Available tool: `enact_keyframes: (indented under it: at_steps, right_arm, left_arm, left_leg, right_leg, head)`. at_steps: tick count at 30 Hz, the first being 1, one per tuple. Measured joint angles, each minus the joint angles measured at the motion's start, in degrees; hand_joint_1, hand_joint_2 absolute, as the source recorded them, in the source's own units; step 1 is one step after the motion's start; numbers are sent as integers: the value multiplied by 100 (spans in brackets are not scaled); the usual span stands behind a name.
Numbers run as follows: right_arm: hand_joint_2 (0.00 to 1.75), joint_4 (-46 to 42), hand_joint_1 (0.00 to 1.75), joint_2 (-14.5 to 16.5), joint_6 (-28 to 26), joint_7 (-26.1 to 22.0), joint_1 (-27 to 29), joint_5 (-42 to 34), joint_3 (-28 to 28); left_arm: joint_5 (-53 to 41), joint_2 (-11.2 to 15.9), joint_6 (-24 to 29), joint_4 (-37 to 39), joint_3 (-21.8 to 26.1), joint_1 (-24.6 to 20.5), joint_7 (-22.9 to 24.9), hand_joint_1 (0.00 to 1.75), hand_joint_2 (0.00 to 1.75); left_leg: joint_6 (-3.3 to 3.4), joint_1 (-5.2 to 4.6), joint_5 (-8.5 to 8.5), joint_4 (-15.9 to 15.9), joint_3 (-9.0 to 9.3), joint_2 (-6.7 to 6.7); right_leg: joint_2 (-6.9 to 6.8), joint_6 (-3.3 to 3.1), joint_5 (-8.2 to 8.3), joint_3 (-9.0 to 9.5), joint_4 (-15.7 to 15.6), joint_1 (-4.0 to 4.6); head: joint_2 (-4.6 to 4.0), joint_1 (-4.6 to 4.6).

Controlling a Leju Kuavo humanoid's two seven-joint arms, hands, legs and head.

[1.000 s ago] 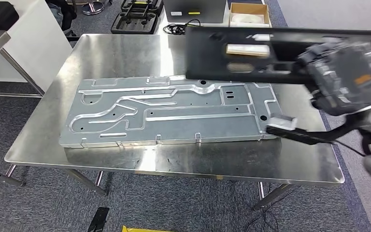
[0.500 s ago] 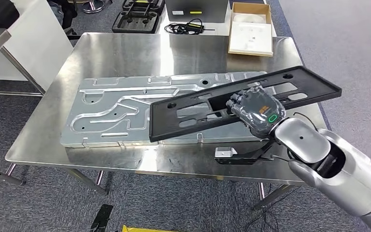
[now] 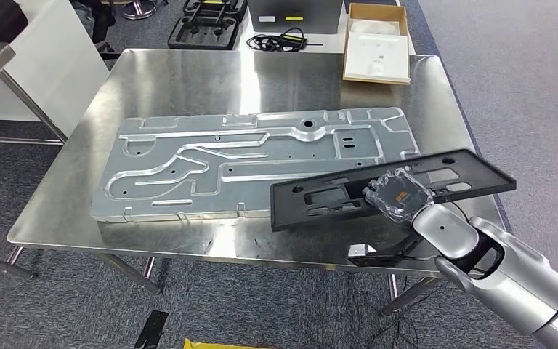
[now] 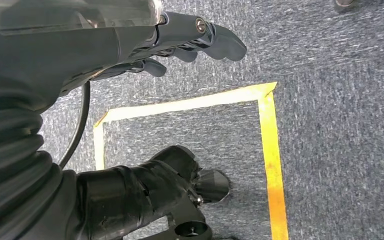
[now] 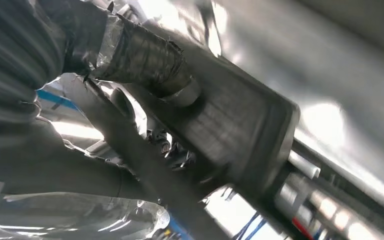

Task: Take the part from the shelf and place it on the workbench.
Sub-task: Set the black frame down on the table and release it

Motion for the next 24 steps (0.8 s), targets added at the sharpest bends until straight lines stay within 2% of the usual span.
enact_keyframes:
  at_steps: [6,10,14,18,24]
  right_arm:
    - [175,269,175,-80,-198,-63,206,189,69]
    - [0,319,0,-110,-267,-90,270,229,68]
    - [0,362,0,-156,-275,-134,376,273,67]
    - [0,390,0,-187,-275,-178,439,299,62]
    - [0,424,0,-192,-330,-200,506,349,31]
  left_arm:
    - [-9,31,0,0,0,21,-116,0,175]
    - [-26,51,-43,0,0,30,-197,0,175]
    - [-51,75,-24,0,0,35,-257,0,175]
    - [-56,89,133,0,0,35,-237,0,0]
    - [-75,93,222,0,-2,40,-168,0,0]
  left_leg:
    - [2,0,-1,0,8,6]
    - [2,0,-1,0,12,5]
    - [2,0,-1,1,14,7]
    - [2,0,-1,2,15,8]
    - [2,0,-1,2,15,9]
  right_leg:
    - [6,0,0,4,-1,1]
    - [4,1,1,11,-2,1]
    - [6,5,3,13,-2,1]
    - [9,6,4,13,-3,1]
    - [10,6,5,14,-3,1]
  head:
    - [1,-1]
    - [0,-1]
    - [1,-2]
    - [1,-1]
    - [1,-1]
